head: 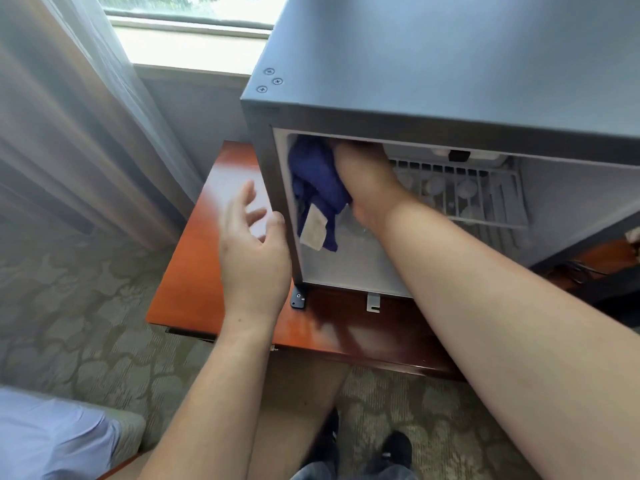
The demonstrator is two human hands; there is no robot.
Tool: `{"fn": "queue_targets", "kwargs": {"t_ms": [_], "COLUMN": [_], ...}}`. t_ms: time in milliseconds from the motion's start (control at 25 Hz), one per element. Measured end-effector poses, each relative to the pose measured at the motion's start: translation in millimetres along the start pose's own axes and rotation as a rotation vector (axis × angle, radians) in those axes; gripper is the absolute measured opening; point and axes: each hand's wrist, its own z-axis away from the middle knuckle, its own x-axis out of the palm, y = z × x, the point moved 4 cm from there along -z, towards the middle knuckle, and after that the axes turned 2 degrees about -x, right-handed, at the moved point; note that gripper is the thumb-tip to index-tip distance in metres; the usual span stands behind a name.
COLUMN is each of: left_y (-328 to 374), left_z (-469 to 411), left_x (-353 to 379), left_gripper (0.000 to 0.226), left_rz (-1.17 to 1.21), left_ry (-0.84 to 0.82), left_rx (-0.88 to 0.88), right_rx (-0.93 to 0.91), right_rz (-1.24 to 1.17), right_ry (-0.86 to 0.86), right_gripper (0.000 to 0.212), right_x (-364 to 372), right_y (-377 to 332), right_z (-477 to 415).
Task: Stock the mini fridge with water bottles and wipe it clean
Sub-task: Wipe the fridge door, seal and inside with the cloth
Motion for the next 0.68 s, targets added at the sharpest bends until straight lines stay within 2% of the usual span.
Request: {"fn": "queue_targets", "kwargs": {"t_ms": [80,120,200,240,360,480,600,680], "left_y": [1,7,12,11,9,6,6,9], "left_z": [11,19,32,33,30,23,-5,-25], "left_x": [5,15,35,42,59,84,104,108], "left_gripper": [0.032,0.035,0.056,0.068,0.084,0.088,0.086,0.070], "left_rz": [0.102,0.167,0.159,0.115,-0.042,-0.194,-0.252,-0.240], "left_ry": [0.121,0.072,-0.057,-0.070,-0.057,-0.134,-0.160,-0.103], "left_rx": [0.018,0.014,0.016,0.030,0.106,0.154,0.125,0.171], "right_rx": [-0.022,-0.007,0.041,0.070,0.079,0.058,0.046,0.002], "right_rz": [-0.155,-0.216,-0.334,-0.374,-0.387,-0.295,-0.214,-0.179], "right_ry": [-0.014,-0.045,-0.122,-0.149,-0.170,-0.132,-0.126,-0.148], "right_gripper": [0.017,0.016,0.030,0.038,0.037,0.041,0.041,0.041], "right_x": [0,-2,-9,-15,-40,-61,-64,-60], "right_y": [8,15,27,30,32,34,35,33], "right_z": [12,19,36,43,57,62,61,62]}}
